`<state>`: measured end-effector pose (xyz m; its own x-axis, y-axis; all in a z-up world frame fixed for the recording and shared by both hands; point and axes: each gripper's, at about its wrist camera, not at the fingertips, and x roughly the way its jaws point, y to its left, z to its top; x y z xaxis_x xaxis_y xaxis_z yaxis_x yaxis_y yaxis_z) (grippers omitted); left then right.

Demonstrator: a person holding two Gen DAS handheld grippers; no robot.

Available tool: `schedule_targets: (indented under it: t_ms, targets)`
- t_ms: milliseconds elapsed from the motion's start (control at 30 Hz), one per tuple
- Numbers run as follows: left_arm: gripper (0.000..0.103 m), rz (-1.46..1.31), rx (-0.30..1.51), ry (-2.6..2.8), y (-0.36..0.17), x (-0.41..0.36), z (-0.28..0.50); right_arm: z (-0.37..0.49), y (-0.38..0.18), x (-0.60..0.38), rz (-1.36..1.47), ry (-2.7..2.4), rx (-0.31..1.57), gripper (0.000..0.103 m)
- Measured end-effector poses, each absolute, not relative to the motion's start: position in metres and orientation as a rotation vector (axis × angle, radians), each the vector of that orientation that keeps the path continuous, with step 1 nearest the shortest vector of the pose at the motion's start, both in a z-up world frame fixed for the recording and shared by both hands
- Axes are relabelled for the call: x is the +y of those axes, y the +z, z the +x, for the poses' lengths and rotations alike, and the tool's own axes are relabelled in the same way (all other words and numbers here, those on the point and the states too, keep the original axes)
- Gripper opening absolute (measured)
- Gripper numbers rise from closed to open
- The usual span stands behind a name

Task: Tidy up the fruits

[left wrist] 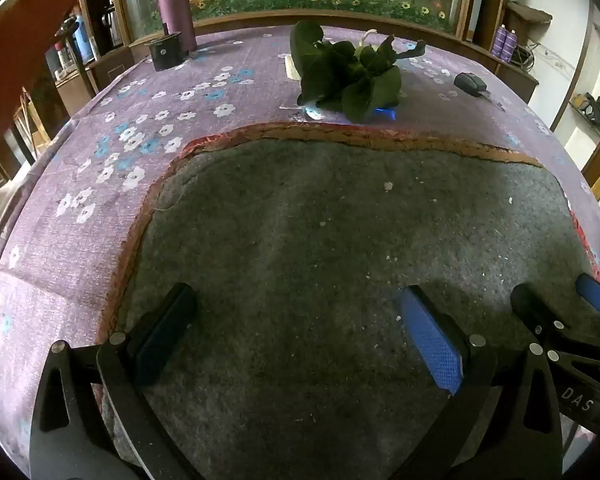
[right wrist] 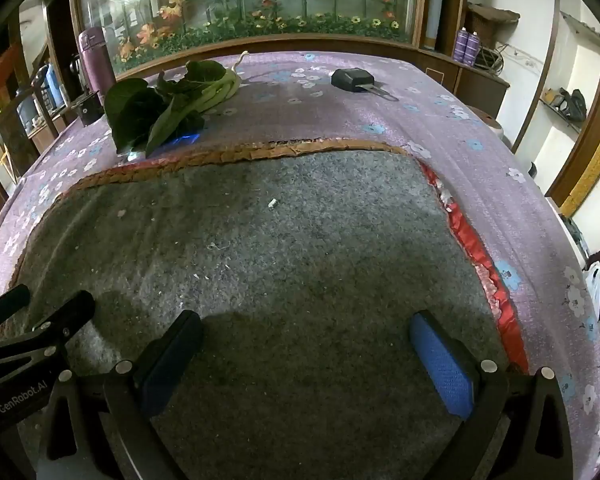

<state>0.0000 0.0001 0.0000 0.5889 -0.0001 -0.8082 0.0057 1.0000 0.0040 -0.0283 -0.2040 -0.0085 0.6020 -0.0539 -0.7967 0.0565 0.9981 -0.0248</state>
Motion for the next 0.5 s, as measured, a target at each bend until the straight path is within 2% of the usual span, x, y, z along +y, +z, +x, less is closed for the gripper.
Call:
schedule_targets:
  t_ms: [500]
  targets:
    - [0.103, 0.007, 0.942, -0.004, 0.0001, 0.0002, 0.0000, -0.0307, -0.0128, -0.1980, 0.003, -0.064, 0.924, 0.103]
